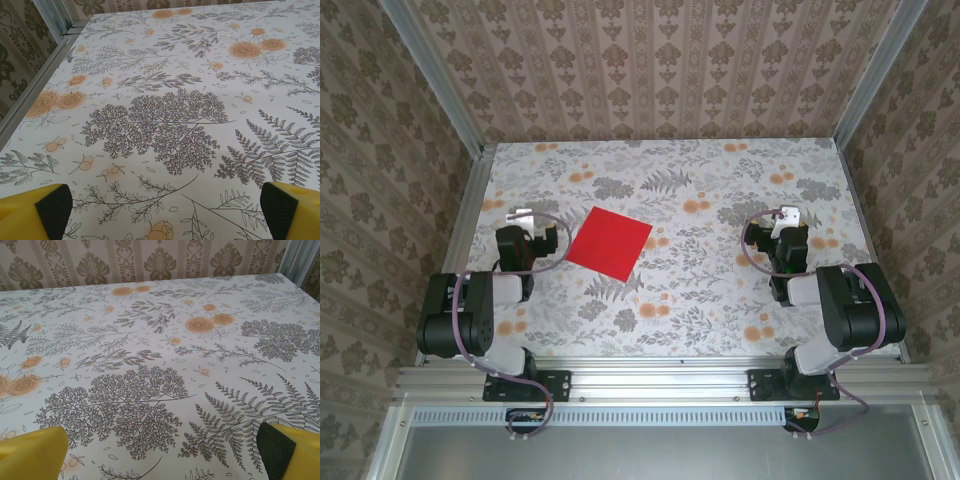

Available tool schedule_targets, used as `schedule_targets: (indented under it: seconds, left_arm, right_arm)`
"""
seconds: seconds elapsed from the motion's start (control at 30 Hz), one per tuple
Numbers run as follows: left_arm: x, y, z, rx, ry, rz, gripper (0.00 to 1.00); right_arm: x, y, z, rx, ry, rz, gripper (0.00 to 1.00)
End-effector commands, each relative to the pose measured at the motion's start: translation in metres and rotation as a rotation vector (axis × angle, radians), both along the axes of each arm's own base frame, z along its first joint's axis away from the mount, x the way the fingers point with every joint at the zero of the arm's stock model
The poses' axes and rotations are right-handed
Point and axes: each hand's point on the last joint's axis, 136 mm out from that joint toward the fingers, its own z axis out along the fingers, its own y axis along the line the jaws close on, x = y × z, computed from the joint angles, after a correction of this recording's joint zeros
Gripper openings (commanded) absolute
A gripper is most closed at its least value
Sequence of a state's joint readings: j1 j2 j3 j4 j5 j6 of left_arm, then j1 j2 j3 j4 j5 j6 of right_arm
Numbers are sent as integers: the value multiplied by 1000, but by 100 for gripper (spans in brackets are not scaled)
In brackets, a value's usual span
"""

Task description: Fold a paper plane with a square sheet of paper (pick it up from the middle)

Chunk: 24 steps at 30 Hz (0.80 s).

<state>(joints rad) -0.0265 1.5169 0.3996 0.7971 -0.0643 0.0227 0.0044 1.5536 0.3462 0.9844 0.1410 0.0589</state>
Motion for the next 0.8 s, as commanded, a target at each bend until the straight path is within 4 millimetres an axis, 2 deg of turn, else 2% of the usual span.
schedule_targets:
  seconds: [0.0,0.6,0.7,0.77]
  left_arm:
    - [6,-1,6,15,-15,-11,100]
    - [5,-1,6,12,-17,-12,100]
    - [5,0,8,11,-22,-10,100]
    - [4,4,16,8,-23,18,100]
  right_arm:
    - [5,3,6,20,-16,13,100]
    - [5,3,6,20,-16,14,100]
    - [2,2,7,22,-30,8,100]
    - [-3,0,16,18,-60,-6,100]
